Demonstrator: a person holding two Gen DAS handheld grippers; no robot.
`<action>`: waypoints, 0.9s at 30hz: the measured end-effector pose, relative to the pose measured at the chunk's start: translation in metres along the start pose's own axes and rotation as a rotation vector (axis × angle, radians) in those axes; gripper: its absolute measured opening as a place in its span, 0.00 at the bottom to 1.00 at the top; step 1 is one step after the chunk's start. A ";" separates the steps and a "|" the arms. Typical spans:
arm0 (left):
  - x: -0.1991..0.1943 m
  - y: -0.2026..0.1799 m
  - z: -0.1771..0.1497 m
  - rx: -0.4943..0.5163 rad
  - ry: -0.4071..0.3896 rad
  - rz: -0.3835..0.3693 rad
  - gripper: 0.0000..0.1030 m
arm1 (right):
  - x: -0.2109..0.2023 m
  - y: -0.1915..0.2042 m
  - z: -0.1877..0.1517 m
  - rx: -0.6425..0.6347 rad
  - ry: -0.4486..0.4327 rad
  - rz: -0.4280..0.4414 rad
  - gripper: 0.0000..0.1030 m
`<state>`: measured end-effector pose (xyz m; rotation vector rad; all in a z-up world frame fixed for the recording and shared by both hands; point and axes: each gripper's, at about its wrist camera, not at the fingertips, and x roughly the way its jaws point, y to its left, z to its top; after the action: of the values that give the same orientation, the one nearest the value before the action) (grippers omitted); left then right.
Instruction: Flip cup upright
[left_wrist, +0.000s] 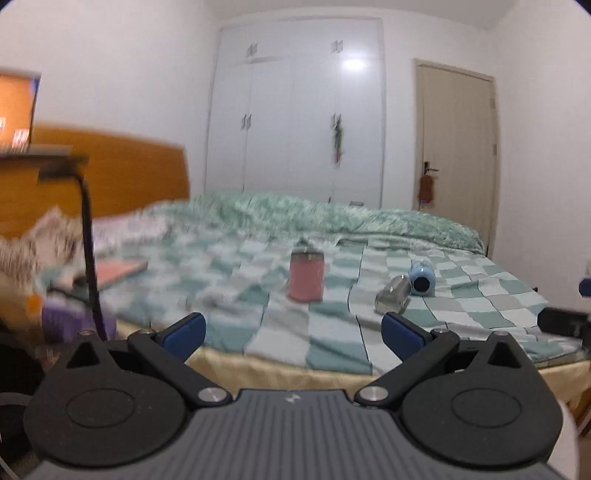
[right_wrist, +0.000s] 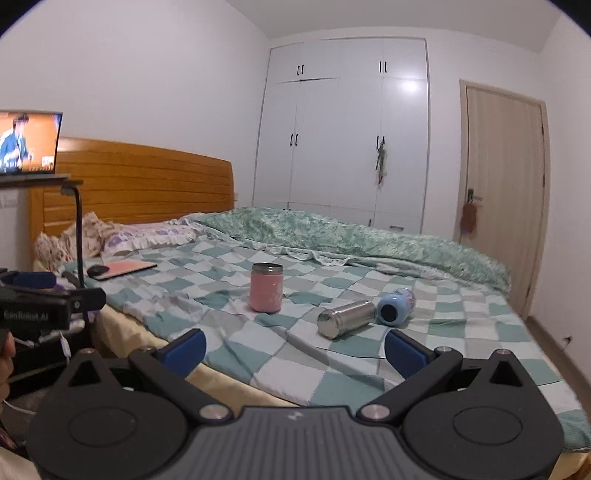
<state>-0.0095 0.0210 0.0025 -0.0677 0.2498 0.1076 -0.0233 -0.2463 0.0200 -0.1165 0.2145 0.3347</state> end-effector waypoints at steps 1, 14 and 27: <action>-0.003 0.000 -0.002 -0.010 0.005 -0.014 1.00 | -0.005 0.002 -0.003 0.007 -0.010 0.007 1.00; -0.010 -0.019 -0.006 0.043 -0.057 -0.077 1.00 | -0.013 0.003 -0.009 0.080 -0.028 0.028 1.00; -0.012 -0.015 -0.007 0.035 -0.047 -0.088 1.00 | -0.004 0.008 -0.011 0.084 -0.002 0.035 1.00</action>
<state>-0.0210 0.0041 -0.0009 -0.0410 0.2015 0.0171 -0.0319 -0.2414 0.0100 -0.0300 0.2285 0.3605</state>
